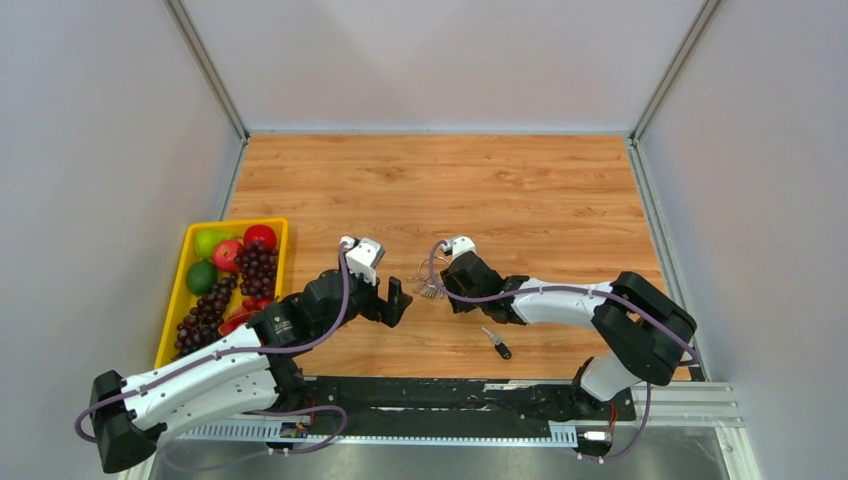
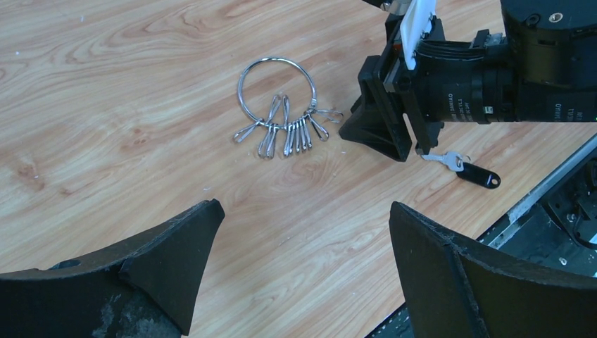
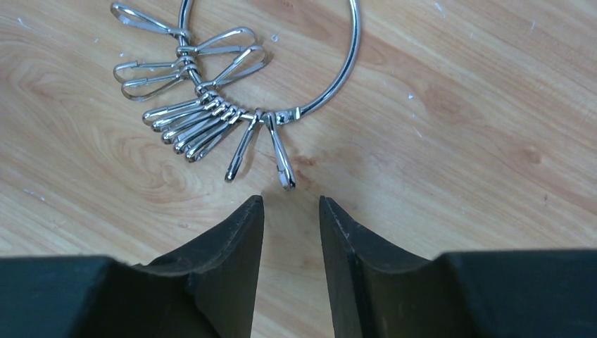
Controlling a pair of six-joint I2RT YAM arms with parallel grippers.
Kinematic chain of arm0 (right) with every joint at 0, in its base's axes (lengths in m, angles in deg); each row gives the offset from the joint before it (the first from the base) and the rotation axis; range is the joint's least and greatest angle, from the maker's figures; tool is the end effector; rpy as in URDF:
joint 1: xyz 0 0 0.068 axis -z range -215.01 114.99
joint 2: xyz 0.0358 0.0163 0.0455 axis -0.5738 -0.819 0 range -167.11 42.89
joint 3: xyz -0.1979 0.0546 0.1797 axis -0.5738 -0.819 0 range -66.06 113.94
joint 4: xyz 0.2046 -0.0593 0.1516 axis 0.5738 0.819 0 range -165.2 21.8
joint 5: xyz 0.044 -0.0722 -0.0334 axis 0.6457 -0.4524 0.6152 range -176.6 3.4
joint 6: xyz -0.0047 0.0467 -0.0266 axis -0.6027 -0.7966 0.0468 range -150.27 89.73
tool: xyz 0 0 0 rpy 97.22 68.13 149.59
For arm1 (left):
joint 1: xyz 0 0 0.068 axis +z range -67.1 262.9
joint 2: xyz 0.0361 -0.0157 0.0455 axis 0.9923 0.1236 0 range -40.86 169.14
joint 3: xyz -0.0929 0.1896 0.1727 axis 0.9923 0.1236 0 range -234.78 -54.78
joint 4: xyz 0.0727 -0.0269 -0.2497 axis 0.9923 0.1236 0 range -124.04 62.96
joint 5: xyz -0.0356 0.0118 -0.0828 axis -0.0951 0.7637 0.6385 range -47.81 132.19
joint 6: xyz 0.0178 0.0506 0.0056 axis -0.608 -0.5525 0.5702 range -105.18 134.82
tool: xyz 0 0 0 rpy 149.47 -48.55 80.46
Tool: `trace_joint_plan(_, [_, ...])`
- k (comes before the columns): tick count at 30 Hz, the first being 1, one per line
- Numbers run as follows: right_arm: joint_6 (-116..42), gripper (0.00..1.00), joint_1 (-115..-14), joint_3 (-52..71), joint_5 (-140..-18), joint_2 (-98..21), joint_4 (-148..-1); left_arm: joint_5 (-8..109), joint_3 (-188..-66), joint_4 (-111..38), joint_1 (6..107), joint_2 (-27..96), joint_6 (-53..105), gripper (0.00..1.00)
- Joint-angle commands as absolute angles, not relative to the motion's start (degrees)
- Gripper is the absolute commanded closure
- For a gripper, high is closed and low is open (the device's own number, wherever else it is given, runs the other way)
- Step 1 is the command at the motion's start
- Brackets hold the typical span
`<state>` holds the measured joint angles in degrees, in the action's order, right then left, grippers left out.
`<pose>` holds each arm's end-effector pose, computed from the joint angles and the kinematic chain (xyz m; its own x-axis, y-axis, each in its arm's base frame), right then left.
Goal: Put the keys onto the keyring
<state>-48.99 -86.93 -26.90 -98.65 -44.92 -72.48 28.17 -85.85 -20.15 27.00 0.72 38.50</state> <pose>0.1815 0.2195 0.1481 -0.6776 -0.3559 -0.6436 -0.4982 0.8659 0.0457 0.1043 -0.1386 0.2582 -0.4851 0.0216 -0.8742 0.5295 0.8028 -0.2740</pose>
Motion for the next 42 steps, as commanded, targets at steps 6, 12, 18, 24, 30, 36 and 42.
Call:
trace_joint_plan(6, [-47.9,0.61,-86.9,-25.4,-99.2,-48.3,-77.6,29.0,-85.7,-22.7,26.8,0.9,37.5,0.00])
trace_joint_plan(12, [-47.5,0.71,-86.9,-25.0,-98.3,-49.0,-77.9,29.1,-85.7,-22.8,26.8,1.5,37.4,0.00])
trace_joint_plan(18, [-47.6,0.71,-86.9,-25.9,-97.6,-47.3,-77.2,29.1,-85.9,-22.7,26.8,1.8,37.4,0.00])
trace_joint_plan(24, [-48.5,0.72,-87.0,-27.0,-96.1,-46.0,-76.6,29.2,-86.1,-22.8,26.8,2.4,37.5,0.00])
trace_joint_plan(30, [-48.9,0.76,-86.9,-27.6,-95.9,-46.0,-76.5,29.3,-86.3,-22.5,26.8,2.4,37.6,0.00])
trace_joint_plan(36, [-49.2,0.81,-87.0,-27.6,-97.3,-45.7,-76.4,29.3,-86.4,-22.2,26.8,2.3,37.8,0.00])
trace_joint_plan(42, [-48.8,0.97,-87.0,-27.5,-98.1,-45.3,-76.4,29.3,-86.4,-22.2,26.8,2.2,37.8,0.00])
